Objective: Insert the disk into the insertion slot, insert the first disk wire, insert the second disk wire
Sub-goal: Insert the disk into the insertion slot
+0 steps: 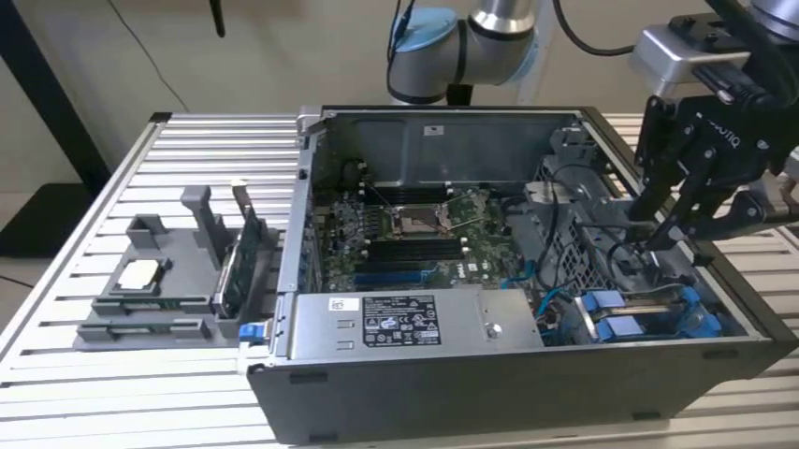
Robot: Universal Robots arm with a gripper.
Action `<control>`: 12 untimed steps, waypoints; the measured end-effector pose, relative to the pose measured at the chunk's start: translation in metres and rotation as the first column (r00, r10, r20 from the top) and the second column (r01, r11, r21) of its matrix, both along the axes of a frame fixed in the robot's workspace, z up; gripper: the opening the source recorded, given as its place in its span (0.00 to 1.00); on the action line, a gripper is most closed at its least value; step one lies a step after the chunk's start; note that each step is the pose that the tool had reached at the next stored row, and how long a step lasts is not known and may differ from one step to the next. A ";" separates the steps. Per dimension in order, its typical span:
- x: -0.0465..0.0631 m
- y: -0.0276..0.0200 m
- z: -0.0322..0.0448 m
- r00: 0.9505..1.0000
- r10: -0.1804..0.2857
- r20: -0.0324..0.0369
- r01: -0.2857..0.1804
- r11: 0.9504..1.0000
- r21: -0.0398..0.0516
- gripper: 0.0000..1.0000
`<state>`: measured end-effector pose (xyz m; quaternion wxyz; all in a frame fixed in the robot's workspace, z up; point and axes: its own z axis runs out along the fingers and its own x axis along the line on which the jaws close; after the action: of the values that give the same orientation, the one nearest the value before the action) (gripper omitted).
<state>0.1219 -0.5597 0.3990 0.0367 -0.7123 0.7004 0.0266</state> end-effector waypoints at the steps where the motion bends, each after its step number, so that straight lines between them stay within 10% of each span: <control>1: -0.001 0.0018 -0.0010 1.000 0.000 0.004 0.000 1.000 0.000 0.41; 8: -0.006 0.0060 -0.0083 0.999 0.003 0.053 -0.003 1.000 0.000 0.41; 12: -0.010 0.0060 -0.0087 0.998 0.003 0.057 -0.003 1.000 -0.001 0.38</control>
<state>0.1119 -0.5537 0.3904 0.0564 -0.7137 0.6981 0.0060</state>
